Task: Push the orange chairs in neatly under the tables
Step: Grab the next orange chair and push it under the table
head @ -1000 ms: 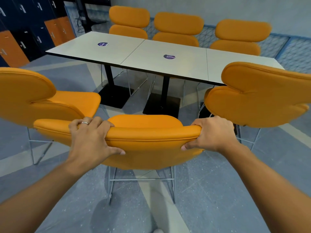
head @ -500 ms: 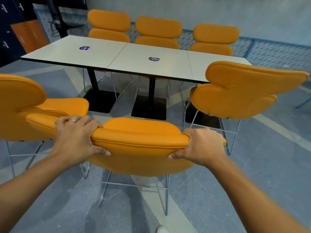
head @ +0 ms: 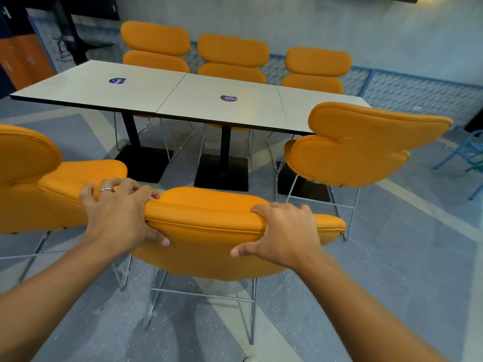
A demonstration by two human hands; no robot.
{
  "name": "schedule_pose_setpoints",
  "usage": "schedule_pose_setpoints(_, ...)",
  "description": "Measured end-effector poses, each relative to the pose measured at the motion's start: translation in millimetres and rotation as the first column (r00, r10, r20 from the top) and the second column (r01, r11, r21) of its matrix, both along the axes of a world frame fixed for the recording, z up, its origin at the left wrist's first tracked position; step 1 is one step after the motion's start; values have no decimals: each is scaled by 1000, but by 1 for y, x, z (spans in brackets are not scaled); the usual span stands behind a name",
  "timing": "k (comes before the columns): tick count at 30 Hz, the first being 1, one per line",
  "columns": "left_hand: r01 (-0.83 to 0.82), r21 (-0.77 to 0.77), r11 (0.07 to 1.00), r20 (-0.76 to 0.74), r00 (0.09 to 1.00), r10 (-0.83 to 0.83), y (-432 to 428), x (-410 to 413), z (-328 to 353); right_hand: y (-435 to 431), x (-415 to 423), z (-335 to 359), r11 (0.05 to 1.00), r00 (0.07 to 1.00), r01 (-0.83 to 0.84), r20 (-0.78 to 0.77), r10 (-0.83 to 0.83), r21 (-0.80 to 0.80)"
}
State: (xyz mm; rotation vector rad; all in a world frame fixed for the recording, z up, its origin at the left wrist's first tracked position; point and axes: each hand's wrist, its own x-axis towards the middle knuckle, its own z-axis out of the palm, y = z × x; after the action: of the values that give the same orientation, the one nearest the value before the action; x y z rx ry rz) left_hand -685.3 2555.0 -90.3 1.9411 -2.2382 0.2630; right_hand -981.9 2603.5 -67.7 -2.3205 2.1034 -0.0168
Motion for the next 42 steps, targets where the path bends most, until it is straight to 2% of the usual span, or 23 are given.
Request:
schedule_pose_setpoints(8,153,-77,985,57,987,-149,-22,7,3,-18,7,-5,993,1000,22,-2,-22,-115)
schedule_pose_setpoints(26,130,-54,990,76,989,-126,-112,-12,8,-107,-7,1,992,998,61,-9,-63,-113)
schedule_pose_setpoints(42,96,-40,995,21,995,-95,-238,-52,7,-241,-49,0,992,999,33,-1,-34,-124)
